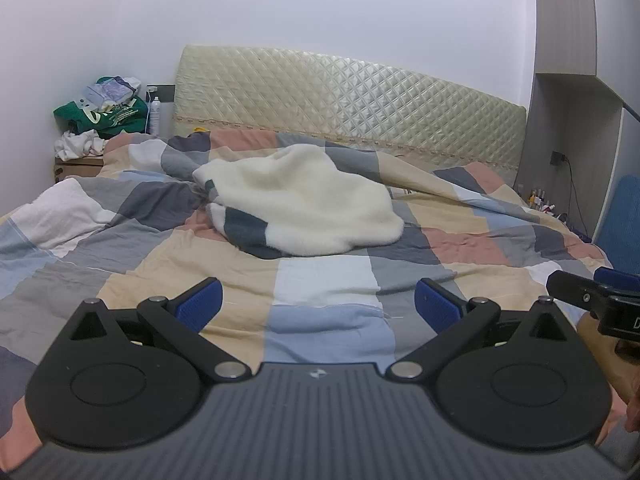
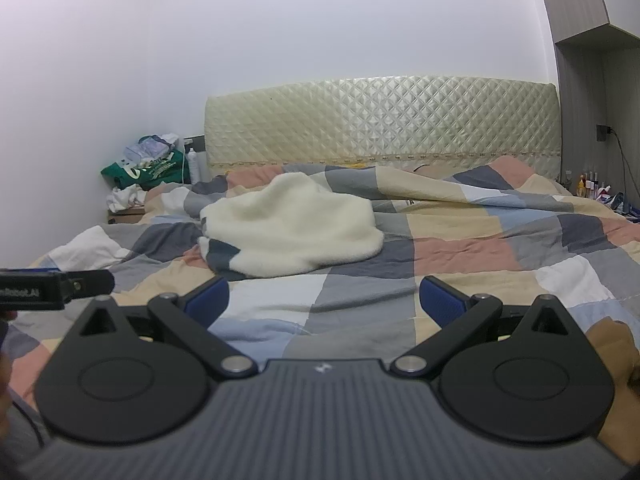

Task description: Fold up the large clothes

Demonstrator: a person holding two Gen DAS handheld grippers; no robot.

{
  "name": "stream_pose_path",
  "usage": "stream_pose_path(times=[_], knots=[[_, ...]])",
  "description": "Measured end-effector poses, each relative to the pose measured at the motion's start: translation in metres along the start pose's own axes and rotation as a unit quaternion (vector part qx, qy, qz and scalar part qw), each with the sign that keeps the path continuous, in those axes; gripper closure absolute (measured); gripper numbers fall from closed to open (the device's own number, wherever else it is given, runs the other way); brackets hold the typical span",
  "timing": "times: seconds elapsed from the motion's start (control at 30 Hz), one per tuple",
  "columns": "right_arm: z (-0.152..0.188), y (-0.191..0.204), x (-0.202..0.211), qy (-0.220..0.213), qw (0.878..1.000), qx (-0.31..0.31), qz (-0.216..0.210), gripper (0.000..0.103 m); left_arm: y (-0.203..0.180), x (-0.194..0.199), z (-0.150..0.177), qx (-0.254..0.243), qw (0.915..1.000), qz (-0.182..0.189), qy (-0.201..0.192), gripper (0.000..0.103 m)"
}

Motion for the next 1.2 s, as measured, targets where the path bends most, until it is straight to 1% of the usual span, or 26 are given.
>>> stream_pose_path(times=[1.2], knots=[[0.0047,0.0000,-0.0043,0.010,1.000,-0.005,0.006,0.000,-0.0004,-0.0026,0.0033,-0.004,1.0000,-0.003,0.002,0.000]])
Point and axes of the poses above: each gripper's, at about its wrist camera, not at the fingertips, and x roughly against the way its jaws point, y to its left, z to its underside, the point moved 9 cm from there along -x, roughly the way its jaws point, and after that the axes turned 2 degrees about y, right-handed, at the moved point
